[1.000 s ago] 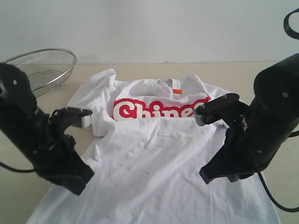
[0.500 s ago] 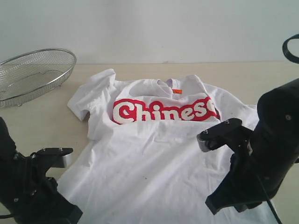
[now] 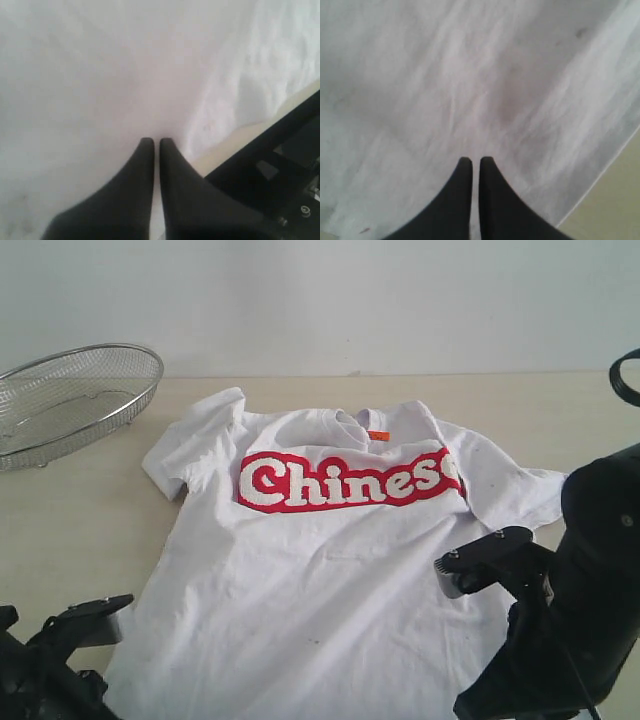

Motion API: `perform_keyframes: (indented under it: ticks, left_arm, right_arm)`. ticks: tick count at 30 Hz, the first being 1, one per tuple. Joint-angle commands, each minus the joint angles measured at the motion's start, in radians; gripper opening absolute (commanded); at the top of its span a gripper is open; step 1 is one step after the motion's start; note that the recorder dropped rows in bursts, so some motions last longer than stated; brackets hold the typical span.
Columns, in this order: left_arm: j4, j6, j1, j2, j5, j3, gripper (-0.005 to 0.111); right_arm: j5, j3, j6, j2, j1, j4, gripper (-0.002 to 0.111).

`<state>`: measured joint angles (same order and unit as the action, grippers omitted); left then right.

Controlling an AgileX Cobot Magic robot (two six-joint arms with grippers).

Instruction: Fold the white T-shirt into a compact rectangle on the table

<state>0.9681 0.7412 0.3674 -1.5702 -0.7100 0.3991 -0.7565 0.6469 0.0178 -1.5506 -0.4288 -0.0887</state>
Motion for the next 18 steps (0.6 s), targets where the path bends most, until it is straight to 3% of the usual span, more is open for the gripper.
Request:
perform_keyframes:
  ticks: [1, 6, 14, 18]
  left_arm:
    - [0.016, 0.019, 0.005, 0.016, -0.021, -0.007, 0.005]
    - [0.040, 0.105, 0.005, 0.042, -0.005, 0.011, 0.005]
    - [0.040, 0.105, 0.005, 0.096, 0.023, 0.129, 0.005]
    - [0.040, 0.105, 0.005, 0.098, 0.106, 0.177, 0.005]
  right_arm:
    - [0.016, -0.030, -0.008, 0.002, 0.000, -0.004, 0.000]
    - [0.014, -0.057, -0.008, 0.002, 0.000, -0.006, 0.000]
    - [-0.074, -0.057, 0.019, 0.002, 0.000, 0.031, 0.000]
    - [-0.080, -0.067, 0.070, 0.002, 0.000, 0.056, 0.000]
